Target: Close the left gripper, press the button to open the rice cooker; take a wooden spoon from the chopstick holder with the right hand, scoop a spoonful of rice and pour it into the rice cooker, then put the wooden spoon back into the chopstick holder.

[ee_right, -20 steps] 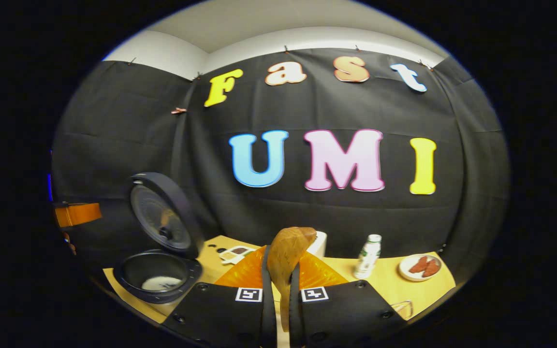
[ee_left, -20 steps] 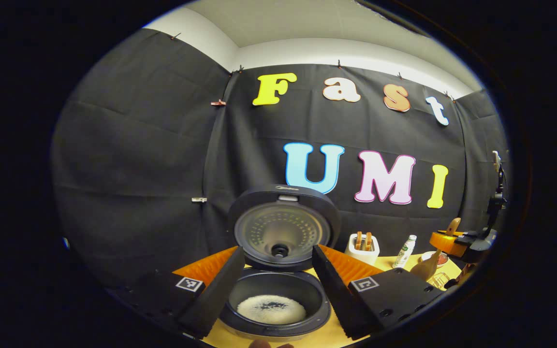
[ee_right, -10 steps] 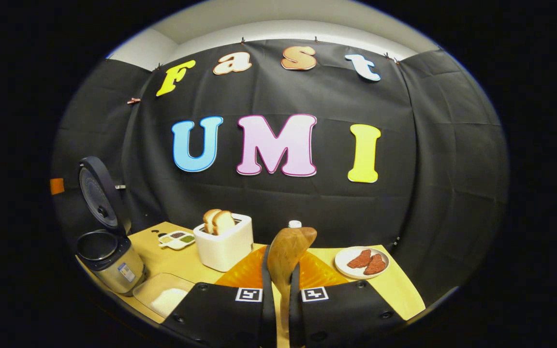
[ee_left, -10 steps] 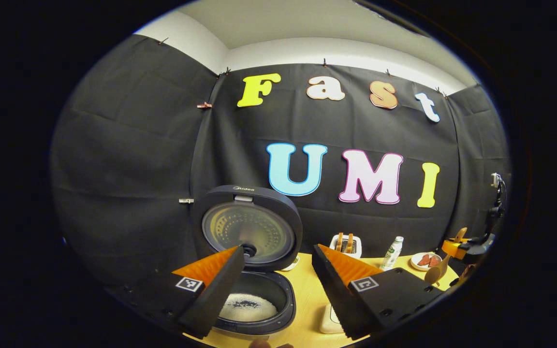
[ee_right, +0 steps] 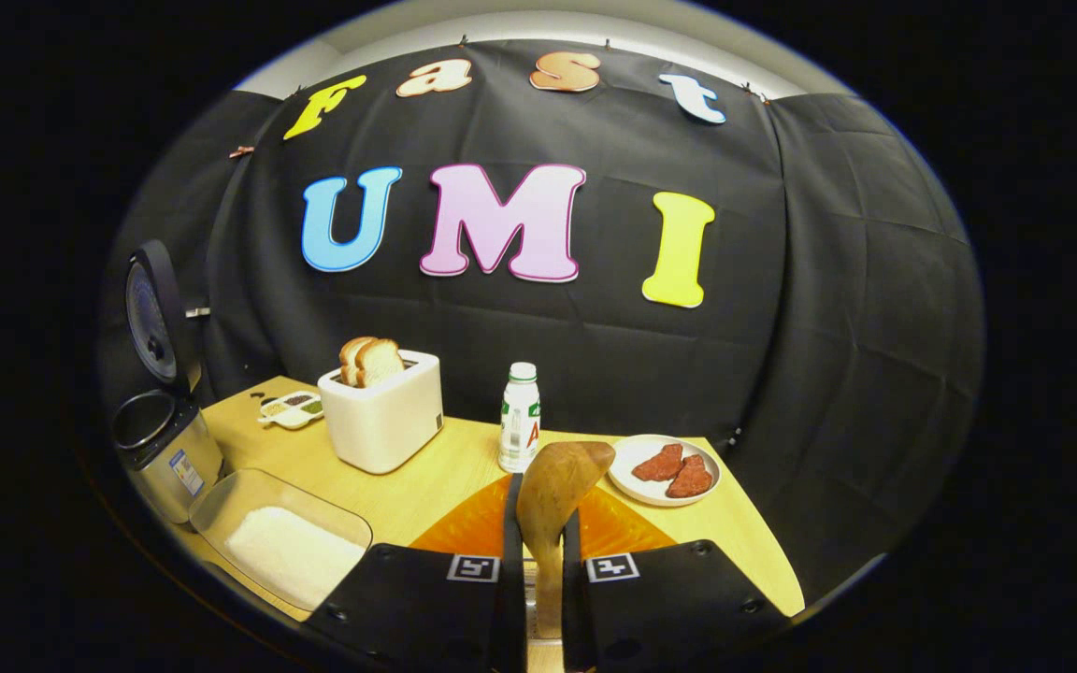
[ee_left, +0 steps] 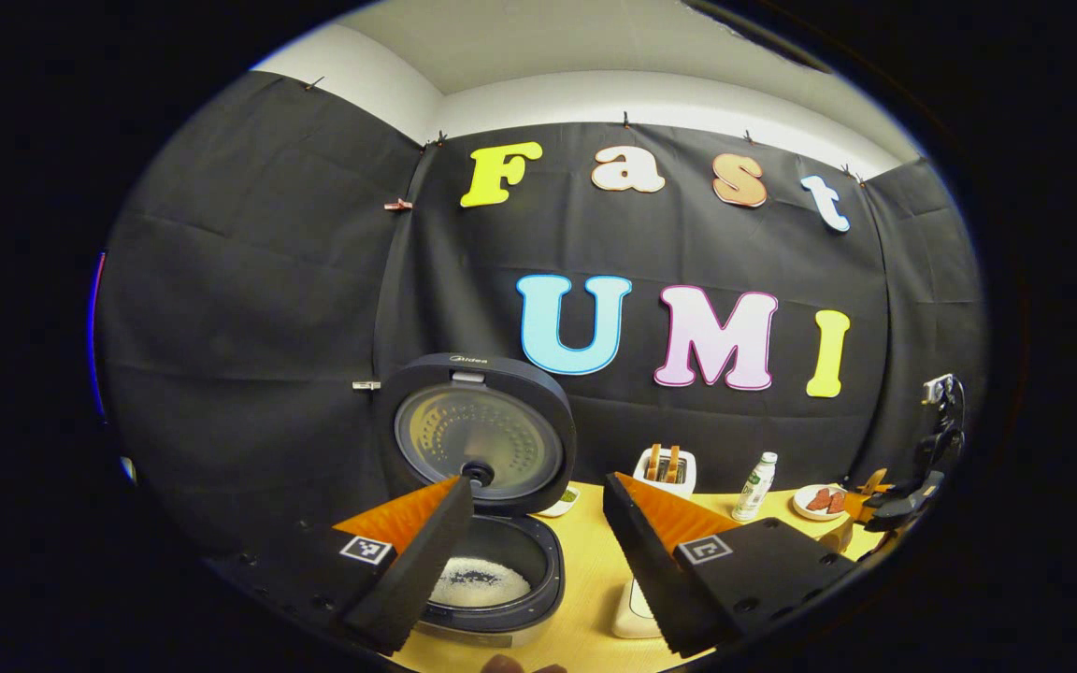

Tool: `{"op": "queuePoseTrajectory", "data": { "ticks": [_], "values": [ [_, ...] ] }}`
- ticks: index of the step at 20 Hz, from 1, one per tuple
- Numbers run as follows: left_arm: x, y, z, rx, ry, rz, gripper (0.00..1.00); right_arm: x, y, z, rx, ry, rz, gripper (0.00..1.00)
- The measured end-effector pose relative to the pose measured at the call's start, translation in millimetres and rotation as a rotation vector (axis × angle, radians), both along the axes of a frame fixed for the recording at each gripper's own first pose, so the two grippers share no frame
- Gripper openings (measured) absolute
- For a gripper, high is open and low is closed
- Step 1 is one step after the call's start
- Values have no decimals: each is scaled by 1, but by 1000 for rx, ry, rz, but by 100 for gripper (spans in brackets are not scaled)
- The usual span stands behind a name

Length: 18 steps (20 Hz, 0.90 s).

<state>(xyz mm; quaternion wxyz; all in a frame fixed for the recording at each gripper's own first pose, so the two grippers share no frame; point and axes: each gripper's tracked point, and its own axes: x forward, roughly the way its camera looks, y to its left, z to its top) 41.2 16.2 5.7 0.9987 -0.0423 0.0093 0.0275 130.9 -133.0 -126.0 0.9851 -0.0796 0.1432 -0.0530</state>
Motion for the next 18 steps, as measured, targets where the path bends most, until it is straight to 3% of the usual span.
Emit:
{"op": "queuePoseTrajectory", "data": {
  "ticks": [2,4,5,9,18],
  "values": [
    [-3,-1,1,3,0,-4,95,-2,-4,-3,-17,2,-15,27],
    [-5,0,0,7,0,-9,95,-7,-9,-3,-26,5,-51,48],
    [-5,0,-1,5,2,-11,95,-9,-12,4,-33,-9,-66,46],
    [-8,0,1,-2,-3,-14,95,-14,-20,21,-51,-52,-81,53],
    [-9,14,11,-4,-29,-2,95,-35,4,48,-6,-105,-63,53]
  ]
}}
